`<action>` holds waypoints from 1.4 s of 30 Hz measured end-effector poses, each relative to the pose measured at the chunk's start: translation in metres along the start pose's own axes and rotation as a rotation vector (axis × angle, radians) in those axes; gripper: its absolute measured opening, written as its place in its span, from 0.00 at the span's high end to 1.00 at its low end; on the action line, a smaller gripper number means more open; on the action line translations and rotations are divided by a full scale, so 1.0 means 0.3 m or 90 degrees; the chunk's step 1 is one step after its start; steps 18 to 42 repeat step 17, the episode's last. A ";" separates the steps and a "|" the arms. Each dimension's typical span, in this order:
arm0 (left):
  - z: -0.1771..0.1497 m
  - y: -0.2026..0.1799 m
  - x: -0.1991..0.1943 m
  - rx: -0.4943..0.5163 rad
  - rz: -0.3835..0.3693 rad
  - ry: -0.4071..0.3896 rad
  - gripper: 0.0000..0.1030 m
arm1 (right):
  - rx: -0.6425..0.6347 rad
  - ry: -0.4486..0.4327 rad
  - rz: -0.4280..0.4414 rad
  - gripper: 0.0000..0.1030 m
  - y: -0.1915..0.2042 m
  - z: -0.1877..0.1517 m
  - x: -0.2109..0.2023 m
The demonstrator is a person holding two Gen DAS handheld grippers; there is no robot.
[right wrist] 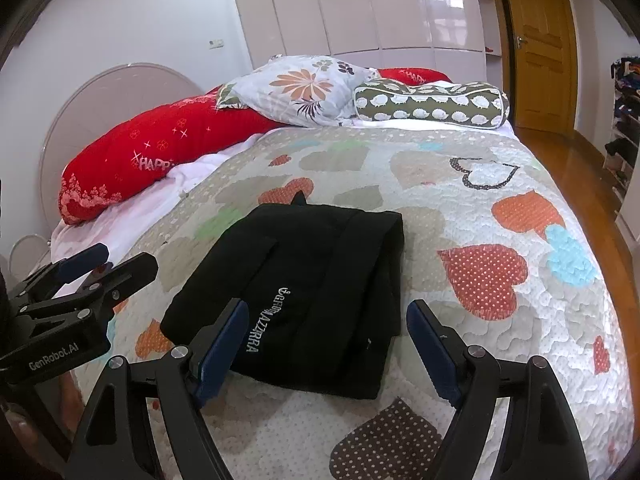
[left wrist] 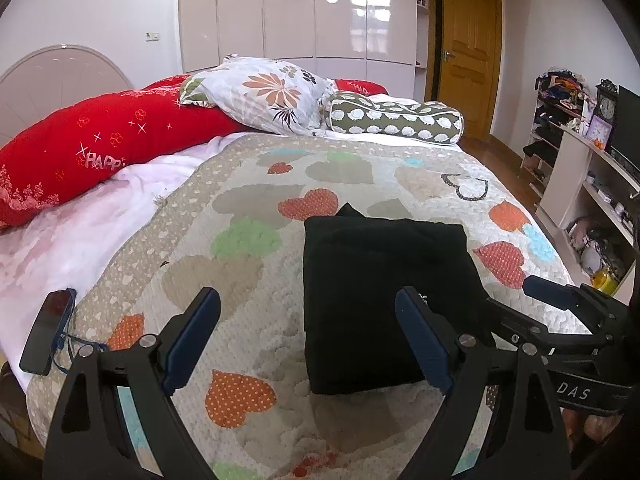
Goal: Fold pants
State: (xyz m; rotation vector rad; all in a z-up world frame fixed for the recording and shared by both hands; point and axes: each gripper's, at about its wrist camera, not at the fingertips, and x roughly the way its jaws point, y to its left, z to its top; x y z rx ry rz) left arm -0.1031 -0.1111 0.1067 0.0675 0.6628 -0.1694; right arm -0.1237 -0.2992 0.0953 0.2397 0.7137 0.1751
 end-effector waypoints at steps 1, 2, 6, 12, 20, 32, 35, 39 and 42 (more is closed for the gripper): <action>-0.002 -0.001 0.000 0.000 0.000 0.001 0.13 | 0.000 0.001 0.000 0.20 0.000 -0.001 0.001; -0.003 -0.001 -0.003 0.000 0.000 0.001 0.13 | 0.000 0.003 0.000 0.20 0.001 -0.004 0.000; -0.006 -0.001 -0.005 -0.001 -0.001 0.001 0.13 | -0.001 0.004 -0.001 0.20 0.002 -0.010 -0.005; -0.014 0.005 -0.012 -0.012 0.002 0.000 0.13 | 0.000 0.005 0.001 0.20 0.002 -0.013 -0.008; -0.029 0.016 -0.021 -0.019 -0.008 0.006 0.13 | -0.001 0.011 0.001 0.20 -0.005 -0.029 -0.012; -0.029 0.016 -0.021 -0.019 -0.008 0.006 0.13 | -0.001 0.011 0.001 0.20 -0.005 -0.029 -0.012; -0.029 0.016 -0.021 -0.019 -0.008 0.006 0.13 | -0.001 0.011 0.001 0.20 -0.005 -0.029 -0.012; -0.029 0.016 -0.021 -0.019 -0.008 0.006 0.13 | -0.001 0.011 0.001 0.20 -0.005 -0.029 -0.012; -0.029 0.016 -0.021 -0.019 -0.008 0.006 0.13 | -0.001 0.011 0.001 0.20 -0.005 -0.029 -0.012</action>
